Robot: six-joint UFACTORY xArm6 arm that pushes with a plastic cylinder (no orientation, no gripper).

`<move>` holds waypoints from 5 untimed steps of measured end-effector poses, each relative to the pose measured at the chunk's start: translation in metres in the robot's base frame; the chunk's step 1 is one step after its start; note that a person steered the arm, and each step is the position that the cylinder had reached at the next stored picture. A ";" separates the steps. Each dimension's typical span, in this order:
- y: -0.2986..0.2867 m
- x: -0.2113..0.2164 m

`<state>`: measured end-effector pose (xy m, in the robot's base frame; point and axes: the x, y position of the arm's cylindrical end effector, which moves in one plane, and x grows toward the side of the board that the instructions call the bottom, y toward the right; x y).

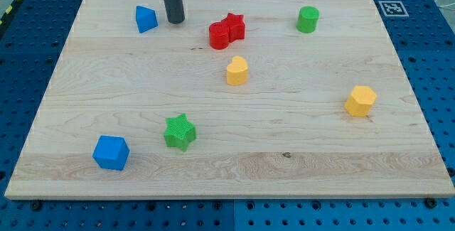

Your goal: Move your arm towards blue triangle

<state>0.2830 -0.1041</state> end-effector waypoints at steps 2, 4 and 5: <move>0.000 -0.012; -0.022 -0.029; -0.030 -0.029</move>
<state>0.2535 -0.1338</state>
